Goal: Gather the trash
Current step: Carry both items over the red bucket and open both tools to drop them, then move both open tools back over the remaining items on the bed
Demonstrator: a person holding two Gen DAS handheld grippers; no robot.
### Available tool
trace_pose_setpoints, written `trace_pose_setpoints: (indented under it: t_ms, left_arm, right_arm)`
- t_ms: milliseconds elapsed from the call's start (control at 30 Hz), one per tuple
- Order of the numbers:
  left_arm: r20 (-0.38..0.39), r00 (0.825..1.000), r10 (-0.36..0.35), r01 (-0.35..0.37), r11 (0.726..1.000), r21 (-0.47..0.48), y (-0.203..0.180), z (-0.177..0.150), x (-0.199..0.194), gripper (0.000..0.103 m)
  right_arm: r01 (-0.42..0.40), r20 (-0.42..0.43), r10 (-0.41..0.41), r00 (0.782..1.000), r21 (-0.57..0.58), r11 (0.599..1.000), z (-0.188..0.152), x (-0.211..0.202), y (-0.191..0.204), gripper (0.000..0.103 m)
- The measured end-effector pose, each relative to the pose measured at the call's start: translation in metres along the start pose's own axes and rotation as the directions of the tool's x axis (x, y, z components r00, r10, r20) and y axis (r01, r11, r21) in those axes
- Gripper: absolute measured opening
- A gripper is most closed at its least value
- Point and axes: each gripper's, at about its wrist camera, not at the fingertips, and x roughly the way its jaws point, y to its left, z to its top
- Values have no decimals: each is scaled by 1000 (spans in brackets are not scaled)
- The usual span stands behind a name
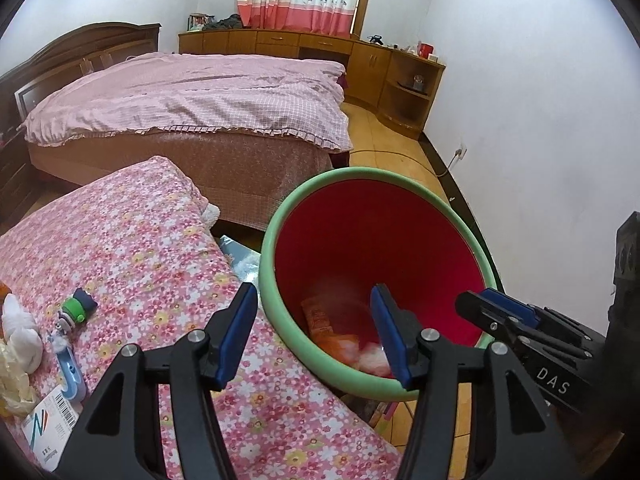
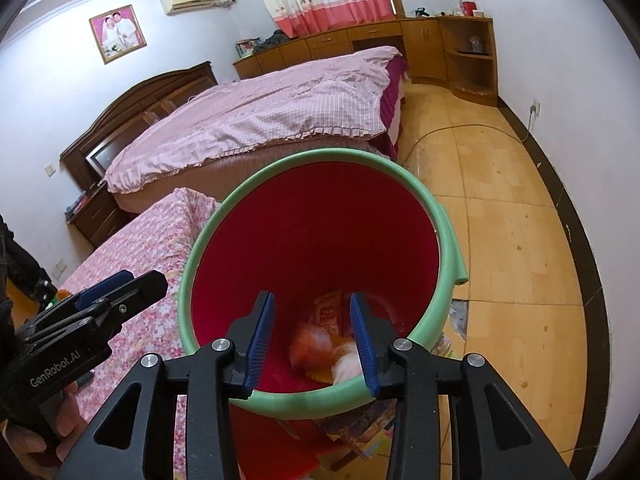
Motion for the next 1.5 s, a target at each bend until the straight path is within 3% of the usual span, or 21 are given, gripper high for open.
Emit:
trace_pose_setpoints:
  t_ms: [400,833,1267,1500]
  left_arm:
    - [24,999,42,-41,998,-53,20,-9,-31,59]
    - [57,989,140,-130,981,-145,64,-25,-82,59]
    - [76,965,250,-226,944,-239,119,-50,-130,59]
    - [66,941,333,-301,908,-290,163,-64,-151,59]
  right_arm:
    - [-24,20,25,1000,-16,1000,-3,-17,16,42]
    - [-87,21,89,996,-80,993,-13,-29,64,47]
    - [-167,-19,166,986,-152,974,-28,-28,117,51]
    - [-200,-47,195,980,-180,963,-36,-22,144,52]
